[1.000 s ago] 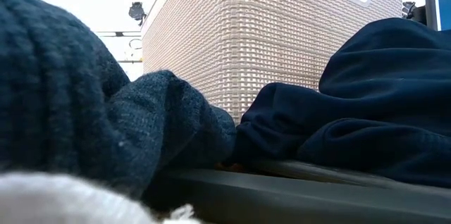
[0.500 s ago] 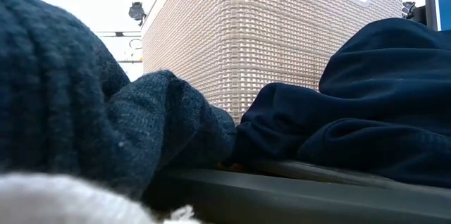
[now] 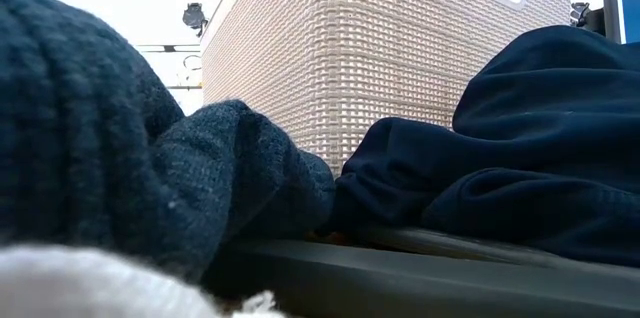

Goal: Pick & Place Cloths
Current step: Put the red underwear into the mesh basket

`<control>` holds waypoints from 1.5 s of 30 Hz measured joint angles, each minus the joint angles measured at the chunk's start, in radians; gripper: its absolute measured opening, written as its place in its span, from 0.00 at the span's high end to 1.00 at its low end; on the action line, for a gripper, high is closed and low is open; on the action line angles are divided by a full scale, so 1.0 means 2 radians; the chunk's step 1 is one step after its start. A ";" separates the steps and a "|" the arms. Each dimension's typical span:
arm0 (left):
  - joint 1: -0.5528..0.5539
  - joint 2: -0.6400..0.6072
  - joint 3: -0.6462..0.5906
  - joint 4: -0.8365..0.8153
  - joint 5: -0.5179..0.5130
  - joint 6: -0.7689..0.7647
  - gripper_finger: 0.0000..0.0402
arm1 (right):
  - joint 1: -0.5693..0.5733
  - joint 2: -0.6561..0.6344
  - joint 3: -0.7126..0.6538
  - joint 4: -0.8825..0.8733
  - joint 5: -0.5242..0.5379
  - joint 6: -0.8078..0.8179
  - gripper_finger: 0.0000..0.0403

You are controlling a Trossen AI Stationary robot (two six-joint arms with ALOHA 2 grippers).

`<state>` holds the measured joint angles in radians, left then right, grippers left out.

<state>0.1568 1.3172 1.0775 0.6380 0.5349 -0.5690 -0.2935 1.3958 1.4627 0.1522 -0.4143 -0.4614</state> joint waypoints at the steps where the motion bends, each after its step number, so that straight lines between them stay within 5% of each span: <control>1: 0.004 -0.013 0.000 -0.034 0.000 -0.001 1.00 | 0.000 -0.004 -0.001 -0.014 0.001 -0.001 0.82; 10: 0.059 -0.120 0.000 -0.250 -0.071 0.018 1.00 | 0.000 -0.032 -0.001 -0.110 0.001 0.026 0.62; 18: 0.131 -0.184 0.000 -0.332 -0.126 0.046 1.00 | 0.000 -0.039 0.000 -0.159 0.000 0.032 0.52; 25: 0.191 -0.195 0.000 -0.389 -0.191 0.089 1.00 | 0.000 -0.040 0.000 -0.183 0.000 0.043 0.53; 39: 0.264 -0.194 0.000 -0.543 -0.419 0.181 1.00 | 0.000 -0.040 0.000 -0.184 0.000 0.069 0.54; 45: 0.274 -0.181 0.000 -0.548 -0.495 0.214 1.00 | 0.000 -0.040 0.000 -0.184 -0.001 0.068 0.55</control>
<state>0.7055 0.9552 1.0771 -0.4574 -0.4557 -0.1401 -0.2928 1.3159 1.4624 -0.2151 -0.4154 -0.3248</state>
